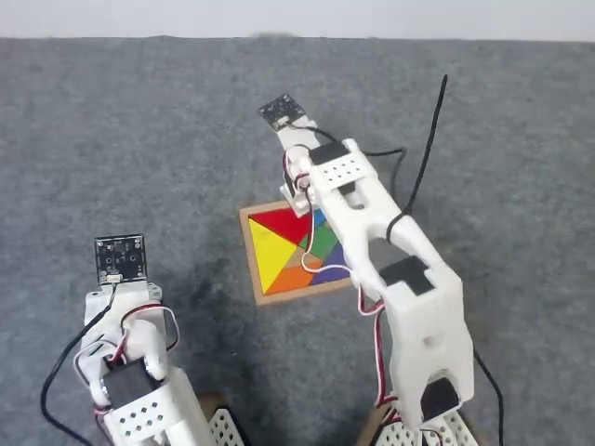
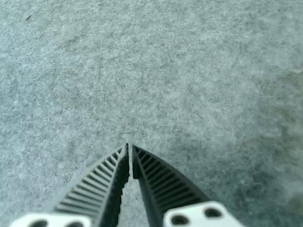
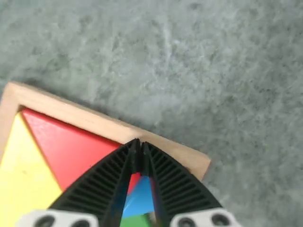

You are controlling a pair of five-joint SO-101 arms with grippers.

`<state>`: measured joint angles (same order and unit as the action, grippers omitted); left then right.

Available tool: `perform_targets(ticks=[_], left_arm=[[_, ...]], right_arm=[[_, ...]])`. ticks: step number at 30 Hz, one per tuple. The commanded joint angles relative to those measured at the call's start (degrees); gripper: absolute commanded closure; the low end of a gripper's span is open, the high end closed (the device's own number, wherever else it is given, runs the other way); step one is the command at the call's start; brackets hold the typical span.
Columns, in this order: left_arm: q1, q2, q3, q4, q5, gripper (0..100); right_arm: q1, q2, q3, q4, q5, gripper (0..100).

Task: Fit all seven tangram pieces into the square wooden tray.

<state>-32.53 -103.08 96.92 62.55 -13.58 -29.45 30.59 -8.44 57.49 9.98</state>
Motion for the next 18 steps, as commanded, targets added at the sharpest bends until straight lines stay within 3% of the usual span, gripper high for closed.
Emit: perform_targets(ticks=[1, 8, 18], left_arm=[[0.00, -0.88, -0.48, 0.18, -0.62, 98], [0.00, -0.88, -0.48, 0.18, -0.62, 98], [0.00, -0.88, -0.48, 0.18, -0.62, 98]], right_arm=[[-1.63, -8.92, 8.53, -4.88, -0.18, 99.1], [-2.95, -18.59, 18.73, -7.78, 1.05, 99.1], [-0.48, -19.47, 21.10, -6.73, 2.99, 99.2]])
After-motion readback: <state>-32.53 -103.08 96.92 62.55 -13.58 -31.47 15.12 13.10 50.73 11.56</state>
